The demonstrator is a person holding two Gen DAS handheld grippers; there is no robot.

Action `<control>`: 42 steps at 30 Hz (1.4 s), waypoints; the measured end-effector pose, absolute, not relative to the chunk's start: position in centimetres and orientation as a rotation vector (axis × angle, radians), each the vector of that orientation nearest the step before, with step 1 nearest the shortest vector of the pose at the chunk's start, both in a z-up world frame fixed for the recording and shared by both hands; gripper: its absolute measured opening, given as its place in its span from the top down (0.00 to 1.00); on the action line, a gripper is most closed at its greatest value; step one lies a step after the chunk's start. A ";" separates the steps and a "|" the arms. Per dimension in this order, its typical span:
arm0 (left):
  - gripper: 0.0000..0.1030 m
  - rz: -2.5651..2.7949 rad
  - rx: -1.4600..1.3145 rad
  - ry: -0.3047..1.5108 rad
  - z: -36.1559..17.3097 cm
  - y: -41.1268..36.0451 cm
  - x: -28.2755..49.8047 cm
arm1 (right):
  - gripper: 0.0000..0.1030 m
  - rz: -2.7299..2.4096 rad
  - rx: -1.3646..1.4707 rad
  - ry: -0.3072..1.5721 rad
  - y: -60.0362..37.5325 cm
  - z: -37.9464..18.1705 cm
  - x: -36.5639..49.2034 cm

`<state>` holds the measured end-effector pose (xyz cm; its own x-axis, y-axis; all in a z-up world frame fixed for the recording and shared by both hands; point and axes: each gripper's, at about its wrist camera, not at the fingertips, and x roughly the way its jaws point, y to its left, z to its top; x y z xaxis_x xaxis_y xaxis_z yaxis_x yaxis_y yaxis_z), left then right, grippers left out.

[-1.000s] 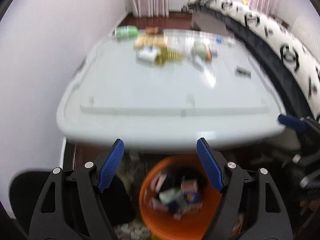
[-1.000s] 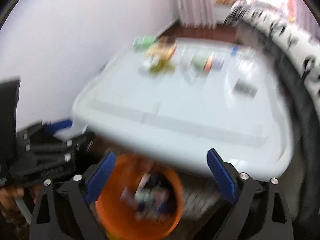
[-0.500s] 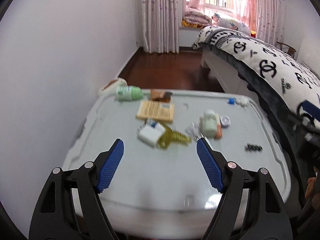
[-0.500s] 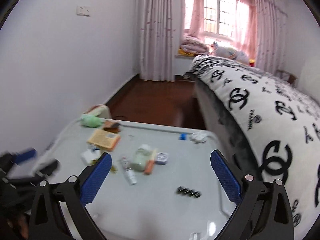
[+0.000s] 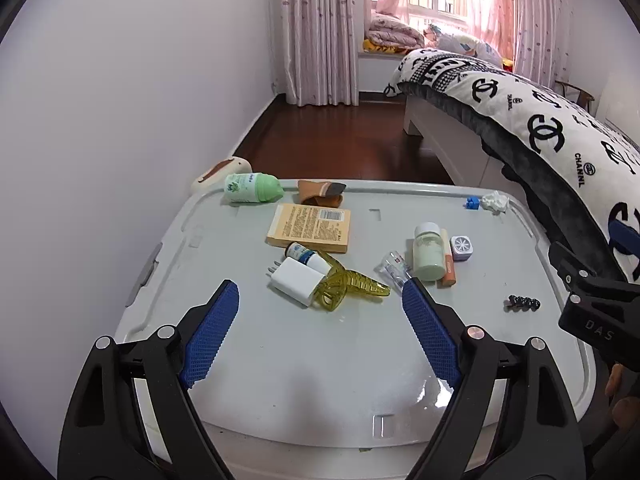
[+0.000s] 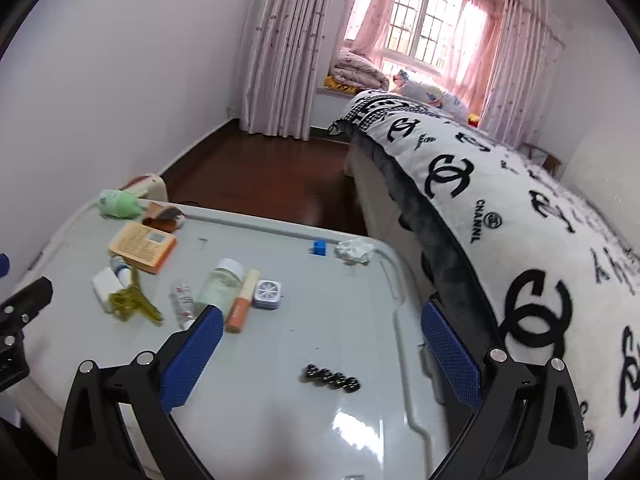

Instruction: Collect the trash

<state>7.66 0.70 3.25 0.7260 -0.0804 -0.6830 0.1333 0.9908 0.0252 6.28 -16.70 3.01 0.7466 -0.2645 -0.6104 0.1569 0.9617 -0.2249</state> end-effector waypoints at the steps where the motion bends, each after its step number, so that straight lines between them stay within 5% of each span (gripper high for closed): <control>1: 0.21 -0.119 0.076 0.756 3.1 0.7 7.8 | 0.05 -0.234 -0.178 0.694 -16.5 2.9 6.4; 42: 0.21 -0.179 0.067 0.676 3.8 -0.4 7.0 | 0.05 -0.125 -0.086 0.608 -16.1 4.4 5.3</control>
<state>6.97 -0.37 3.82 0.7654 -0.1434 -0.6273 0.1865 0.9824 0.0030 5.32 -16.10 4.35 0.8139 -0.1422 -0.5634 0.0914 0.9889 -0.1175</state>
